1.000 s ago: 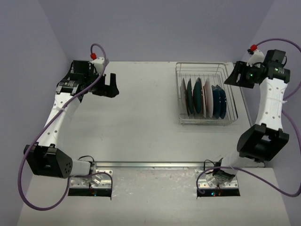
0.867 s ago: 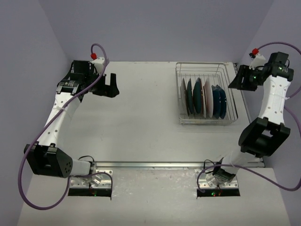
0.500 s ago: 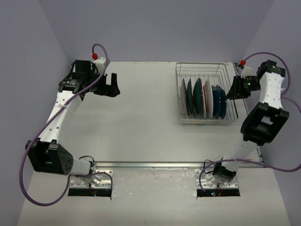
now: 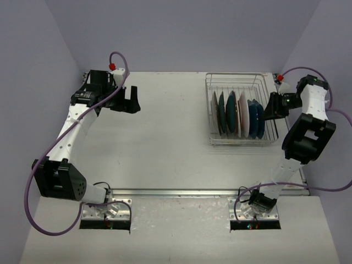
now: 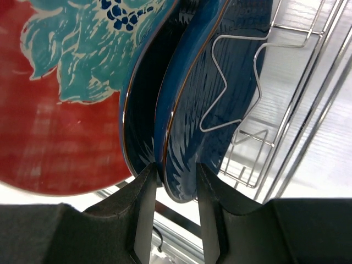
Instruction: Unload the plates from the dish rack
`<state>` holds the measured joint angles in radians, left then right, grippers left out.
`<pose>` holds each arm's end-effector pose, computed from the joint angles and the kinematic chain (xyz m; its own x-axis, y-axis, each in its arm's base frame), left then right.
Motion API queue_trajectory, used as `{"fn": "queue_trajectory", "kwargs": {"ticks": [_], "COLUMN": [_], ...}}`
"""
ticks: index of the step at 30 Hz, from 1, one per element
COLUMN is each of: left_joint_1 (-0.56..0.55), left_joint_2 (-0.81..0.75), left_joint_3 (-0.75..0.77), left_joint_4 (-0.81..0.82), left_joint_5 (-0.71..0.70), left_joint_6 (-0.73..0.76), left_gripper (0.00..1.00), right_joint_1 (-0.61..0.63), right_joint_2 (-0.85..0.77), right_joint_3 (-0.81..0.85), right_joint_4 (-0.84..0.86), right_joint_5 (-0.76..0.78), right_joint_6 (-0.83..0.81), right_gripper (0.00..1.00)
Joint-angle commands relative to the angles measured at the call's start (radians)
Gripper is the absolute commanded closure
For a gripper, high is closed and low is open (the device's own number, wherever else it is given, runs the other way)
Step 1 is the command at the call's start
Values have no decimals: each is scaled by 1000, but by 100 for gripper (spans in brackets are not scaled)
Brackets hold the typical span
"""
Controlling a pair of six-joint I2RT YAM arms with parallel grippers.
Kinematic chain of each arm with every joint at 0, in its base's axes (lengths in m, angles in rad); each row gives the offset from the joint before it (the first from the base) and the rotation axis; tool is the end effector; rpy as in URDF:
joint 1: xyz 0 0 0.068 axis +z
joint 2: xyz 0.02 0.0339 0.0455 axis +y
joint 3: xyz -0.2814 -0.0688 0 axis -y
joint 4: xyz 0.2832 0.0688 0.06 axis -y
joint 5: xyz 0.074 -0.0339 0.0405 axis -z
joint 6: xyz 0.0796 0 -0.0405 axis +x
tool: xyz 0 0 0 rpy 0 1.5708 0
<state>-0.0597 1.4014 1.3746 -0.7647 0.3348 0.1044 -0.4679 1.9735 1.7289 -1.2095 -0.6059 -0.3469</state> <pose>0.3599 -0.0477 0.3371 -0.6764 0.1390 -0.7233 0.3593 0.9195 -0.1592 0.4094 -0.1561 0.2235 -0.9396 0.1617 -0.3018 -0.0084 0.8704 0.4924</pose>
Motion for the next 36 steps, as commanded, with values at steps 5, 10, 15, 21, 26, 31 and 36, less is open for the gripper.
{"fn": "queue_trajectory", "kwargs": {"ticks": [5,10,15,21,26,31,36], "left_joint_1": [-2,-3,-3,-2,-2,-2,-2], "left_joint_2": [10,19,30,39,62,68,73], "left_joint_3": [5,1,3,5,16,21,31], "left_joint_4": [34,34,38,41,35,36,38], "left_joint_5": [-8,-10,-11,-1,-8,1,17], "left_joint_6": [4,4,-5,-10,-4,8,11], "left_gripper": [0,0,0,0,0,0,0], "right_joint_1": [22,25,22,5,-67,-135,-157], "right_joint_2": [51,54,30,-29,0,23,-31], "right_joint_3": [-13,-17,-6,22,129,209,198], "right_joint_4": [62,55,3,-58,-177,-295,-297], "right_joint_5": [-55,-71,-117,-191,-339,-473,-497], "right_joint_6": [45,58,52,37,13,-36,-64], "right_gripper": [69,84,100,100,100,100,100]}}
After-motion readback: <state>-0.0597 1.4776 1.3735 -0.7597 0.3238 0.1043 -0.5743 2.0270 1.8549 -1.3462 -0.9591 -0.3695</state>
